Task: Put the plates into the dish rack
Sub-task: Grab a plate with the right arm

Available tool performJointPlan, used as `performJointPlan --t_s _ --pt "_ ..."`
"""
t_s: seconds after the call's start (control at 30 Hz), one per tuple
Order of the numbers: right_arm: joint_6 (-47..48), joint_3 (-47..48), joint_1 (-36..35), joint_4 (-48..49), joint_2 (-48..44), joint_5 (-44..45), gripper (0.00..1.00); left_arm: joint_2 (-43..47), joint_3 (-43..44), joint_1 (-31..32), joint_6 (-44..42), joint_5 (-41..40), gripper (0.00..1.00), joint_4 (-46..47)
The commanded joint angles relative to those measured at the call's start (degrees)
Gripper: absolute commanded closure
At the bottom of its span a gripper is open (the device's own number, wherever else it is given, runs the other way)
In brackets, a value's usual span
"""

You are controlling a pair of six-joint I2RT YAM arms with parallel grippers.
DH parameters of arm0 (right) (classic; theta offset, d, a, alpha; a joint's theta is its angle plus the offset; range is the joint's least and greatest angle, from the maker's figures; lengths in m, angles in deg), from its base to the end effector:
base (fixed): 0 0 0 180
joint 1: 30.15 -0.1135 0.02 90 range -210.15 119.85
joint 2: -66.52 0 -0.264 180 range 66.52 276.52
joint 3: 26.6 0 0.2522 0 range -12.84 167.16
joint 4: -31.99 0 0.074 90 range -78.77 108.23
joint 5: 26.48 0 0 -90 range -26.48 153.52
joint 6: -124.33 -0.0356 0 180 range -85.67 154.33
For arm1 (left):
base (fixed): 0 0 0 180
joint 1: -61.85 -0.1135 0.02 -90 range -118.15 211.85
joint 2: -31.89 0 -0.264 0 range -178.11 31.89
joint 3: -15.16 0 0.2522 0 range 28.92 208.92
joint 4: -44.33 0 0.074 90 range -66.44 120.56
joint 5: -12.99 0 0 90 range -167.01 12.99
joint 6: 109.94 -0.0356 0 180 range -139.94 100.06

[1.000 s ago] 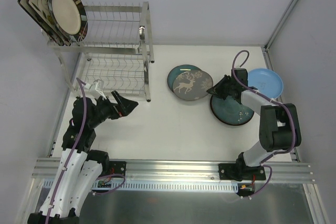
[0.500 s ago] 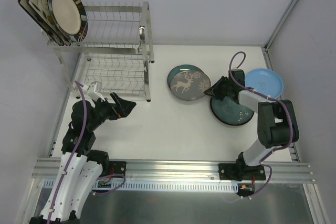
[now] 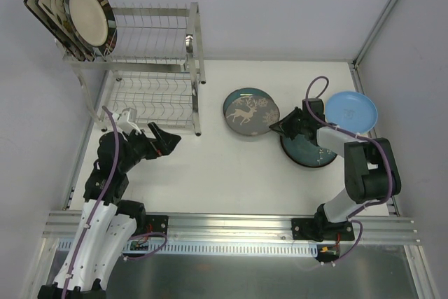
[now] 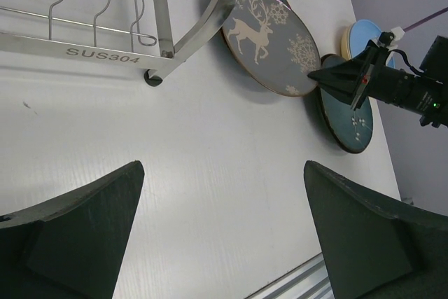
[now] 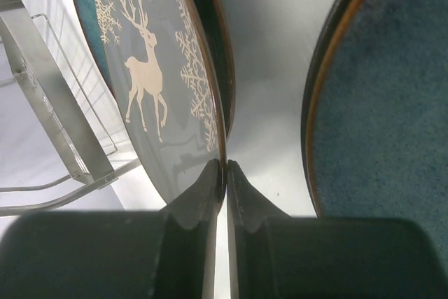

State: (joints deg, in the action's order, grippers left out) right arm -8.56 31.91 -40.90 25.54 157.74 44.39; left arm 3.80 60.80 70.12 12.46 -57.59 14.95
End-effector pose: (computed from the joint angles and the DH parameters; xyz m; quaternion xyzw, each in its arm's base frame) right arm 0.3135 0.0714 0.1732 0.1780 0.8756 0.3249 0.3100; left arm 0.1298 -0.0308 0.2918 -0.0559 0.7704 -0.3387 0.5372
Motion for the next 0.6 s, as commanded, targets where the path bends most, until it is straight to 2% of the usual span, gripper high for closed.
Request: performJointPlan --t_s 0.0,0.57 --pt "-2.46 -2.3 -0.77 0.69 -2.97 -1.25 0.92 -0.99 0.9 0.25 -1.55 -0.35 0.01 2.43" --pt "-3.95 -4.23 -1.91 2.62 -1.05 1.91 0.83 -3.02 0.64 0.25 -1.64 -0.44 0.01 4.45"
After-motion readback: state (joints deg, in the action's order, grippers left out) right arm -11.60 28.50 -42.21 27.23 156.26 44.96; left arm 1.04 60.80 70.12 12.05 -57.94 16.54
